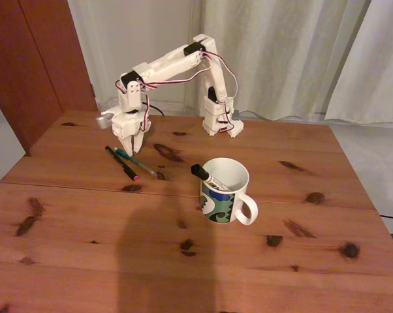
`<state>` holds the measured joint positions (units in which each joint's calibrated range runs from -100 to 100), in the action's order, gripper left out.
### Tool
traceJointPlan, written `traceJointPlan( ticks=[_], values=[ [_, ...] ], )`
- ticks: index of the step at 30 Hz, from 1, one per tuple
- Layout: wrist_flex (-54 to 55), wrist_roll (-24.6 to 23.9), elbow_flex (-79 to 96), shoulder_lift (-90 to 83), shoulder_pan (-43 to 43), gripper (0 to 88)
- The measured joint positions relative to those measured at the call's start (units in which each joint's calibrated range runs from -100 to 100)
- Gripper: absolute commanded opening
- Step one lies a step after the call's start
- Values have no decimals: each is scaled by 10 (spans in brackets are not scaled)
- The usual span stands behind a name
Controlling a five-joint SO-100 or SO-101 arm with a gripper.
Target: Clean up the desk and place the pens and markers into the cup
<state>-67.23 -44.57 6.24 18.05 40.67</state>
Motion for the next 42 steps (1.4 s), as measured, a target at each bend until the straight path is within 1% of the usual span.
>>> traceJointPlan(
  ticks=[12, 21, 29, 31, 33, 35, 42],
  values=[
    [7, 0, -23, 56, 0, 110],
    [6, -2, -98, 110, 1, 109],
    [6, -3, -106, 116, 1, 108],
    [6, -3, -106, 116, 1, 78],
    [6, -1, -106, 116, 1, 0],
    [6, -1, -106, 118, 1, 15],
    [6, 0, -101, 118, 1, 12]
  ],
)
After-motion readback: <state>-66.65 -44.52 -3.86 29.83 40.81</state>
